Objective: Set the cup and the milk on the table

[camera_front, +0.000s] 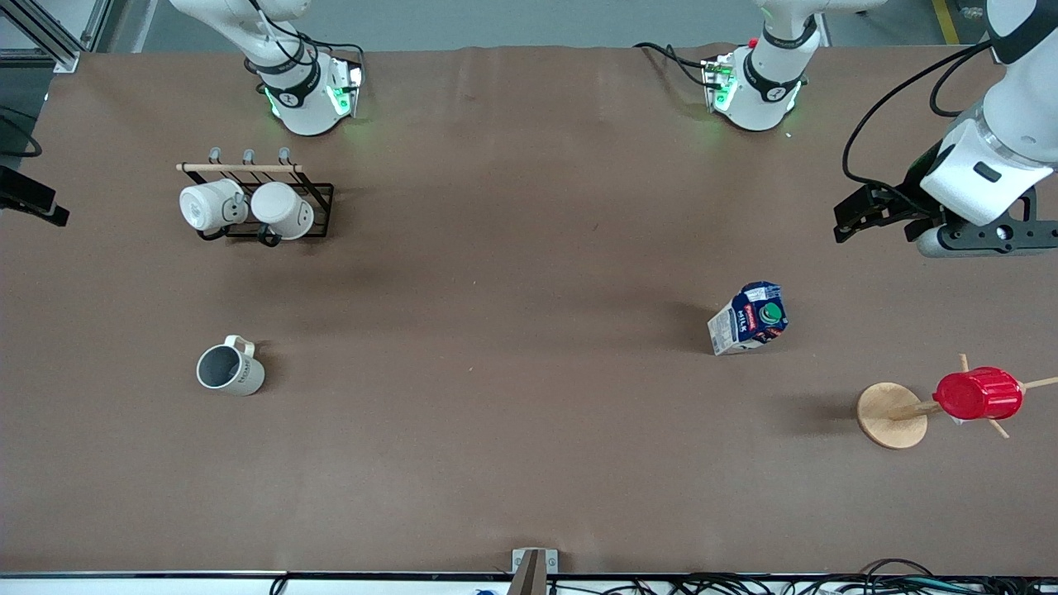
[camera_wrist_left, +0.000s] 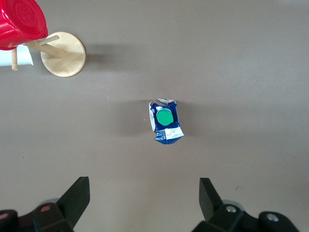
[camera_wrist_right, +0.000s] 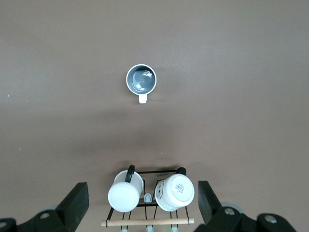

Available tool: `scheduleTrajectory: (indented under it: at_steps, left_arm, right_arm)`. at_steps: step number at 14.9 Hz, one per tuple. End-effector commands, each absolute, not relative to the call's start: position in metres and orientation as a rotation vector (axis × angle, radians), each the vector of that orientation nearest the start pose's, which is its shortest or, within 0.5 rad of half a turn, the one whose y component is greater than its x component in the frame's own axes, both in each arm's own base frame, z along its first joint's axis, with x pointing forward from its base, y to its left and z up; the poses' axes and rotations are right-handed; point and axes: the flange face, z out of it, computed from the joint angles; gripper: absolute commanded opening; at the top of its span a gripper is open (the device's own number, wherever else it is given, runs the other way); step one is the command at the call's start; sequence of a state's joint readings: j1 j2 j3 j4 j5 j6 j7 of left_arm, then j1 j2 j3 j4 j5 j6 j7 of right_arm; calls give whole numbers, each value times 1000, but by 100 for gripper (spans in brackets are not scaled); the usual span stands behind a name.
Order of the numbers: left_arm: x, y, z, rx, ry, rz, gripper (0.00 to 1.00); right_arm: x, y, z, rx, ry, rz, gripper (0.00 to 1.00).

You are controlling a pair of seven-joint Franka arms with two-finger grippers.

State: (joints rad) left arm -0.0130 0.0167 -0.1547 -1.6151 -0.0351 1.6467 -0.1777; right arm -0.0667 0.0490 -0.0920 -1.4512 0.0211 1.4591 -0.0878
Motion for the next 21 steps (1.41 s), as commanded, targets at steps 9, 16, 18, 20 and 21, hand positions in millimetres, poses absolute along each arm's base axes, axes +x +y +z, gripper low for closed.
scheduleTrajectory:
  at_steps: [9,16,18,20,21]
  left_arm:
    - [565,-95,607,-3184,-36,-73,100]
    - [584,-97,584,-3190,-12,-87,100]
    - [596,-97,562,-3194,-20,-65,100]
    - [610,-98,533,-3197,-18,-28,100]
    - [617,-97,516,-3192,-17,-8,100]
  right_arm:
    - [529,-75,645,-3095,80,8,100]
    - [530,-78,650,-3111,72,-11,100]
    - [535,-80,649,-3114,77,-20,100]
    - [547,-81,636,-3110,77,-8,100]
    - [555,-79,629,-3117,69,-31,100]
